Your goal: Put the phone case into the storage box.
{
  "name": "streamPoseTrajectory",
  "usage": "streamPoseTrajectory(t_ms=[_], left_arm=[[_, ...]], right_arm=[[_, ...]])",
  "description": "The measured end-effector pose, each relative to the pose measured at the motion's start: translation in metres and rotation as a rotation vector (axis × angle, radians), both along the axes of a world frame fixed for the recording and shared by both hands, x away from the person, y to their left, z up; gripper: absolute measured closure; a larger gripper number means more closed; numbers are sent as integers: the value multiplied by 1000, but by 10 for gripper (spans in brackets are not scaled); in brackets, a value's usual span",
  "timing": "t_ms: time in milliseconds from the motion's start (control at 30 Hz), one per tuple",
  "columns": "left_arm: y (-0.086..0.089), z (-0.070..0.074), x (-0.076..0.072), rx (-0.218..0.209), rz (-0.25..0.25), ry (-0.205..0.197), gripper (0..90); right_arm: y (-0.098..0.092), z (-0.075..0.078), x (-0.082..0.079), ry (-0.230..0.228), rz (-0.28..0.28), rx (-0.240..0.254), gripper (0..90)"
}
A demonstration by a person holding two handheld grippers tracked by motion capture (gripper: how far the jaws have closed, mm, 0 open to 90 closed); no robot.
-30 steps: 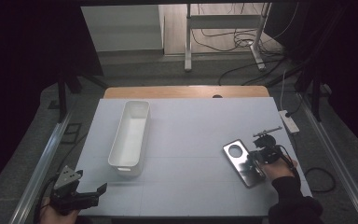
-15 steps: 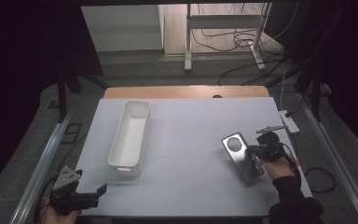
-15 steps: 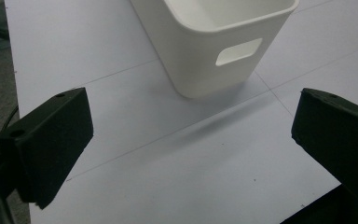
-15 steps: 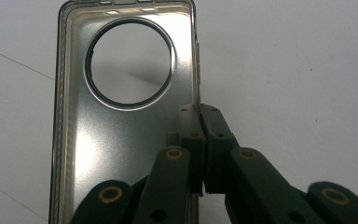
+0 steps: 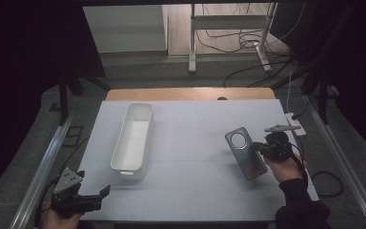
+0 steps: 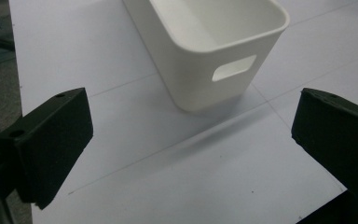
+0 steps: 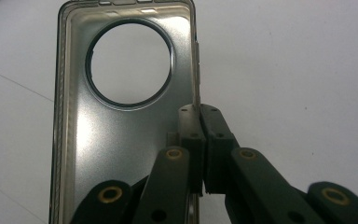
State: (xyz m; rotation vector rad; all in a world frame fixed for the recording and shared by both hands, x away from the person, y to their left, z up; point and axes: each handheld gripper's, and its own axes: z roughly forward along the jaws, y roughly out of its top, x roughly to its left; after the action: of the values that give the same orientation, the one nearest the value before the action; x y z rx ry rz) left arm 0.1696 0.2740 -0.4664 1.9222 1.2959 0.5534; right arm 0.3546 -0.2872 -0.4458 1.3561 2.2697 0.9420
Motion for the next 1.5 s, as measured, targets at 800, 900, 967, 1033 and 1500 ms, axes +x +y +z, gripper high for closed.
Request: streamPoseTrajectory(t_ms=[800, 900, 967, 1033, 1500], left_arm=[[-20, 16, 22, -129, -83, -1, 0], [-23, 17, 25, -126, -94, -8, 0], [-26, 17, 27, -124, -102, -10, 0], [-29, 17, 30, -125, -111, -6, 0], [-52, 21, 53, -121, -177, -3, 0]], right_arm=[[14, 23, -3, -106, 49, 65, 890], [17, 25, -4, -114, 56, 75, 890], [19, 26, -4, -117, 56, 76, 890], [21, 26, -3, -120, 61, 75, 890], [29, 29, -2, -131, 66, 82, 890]])
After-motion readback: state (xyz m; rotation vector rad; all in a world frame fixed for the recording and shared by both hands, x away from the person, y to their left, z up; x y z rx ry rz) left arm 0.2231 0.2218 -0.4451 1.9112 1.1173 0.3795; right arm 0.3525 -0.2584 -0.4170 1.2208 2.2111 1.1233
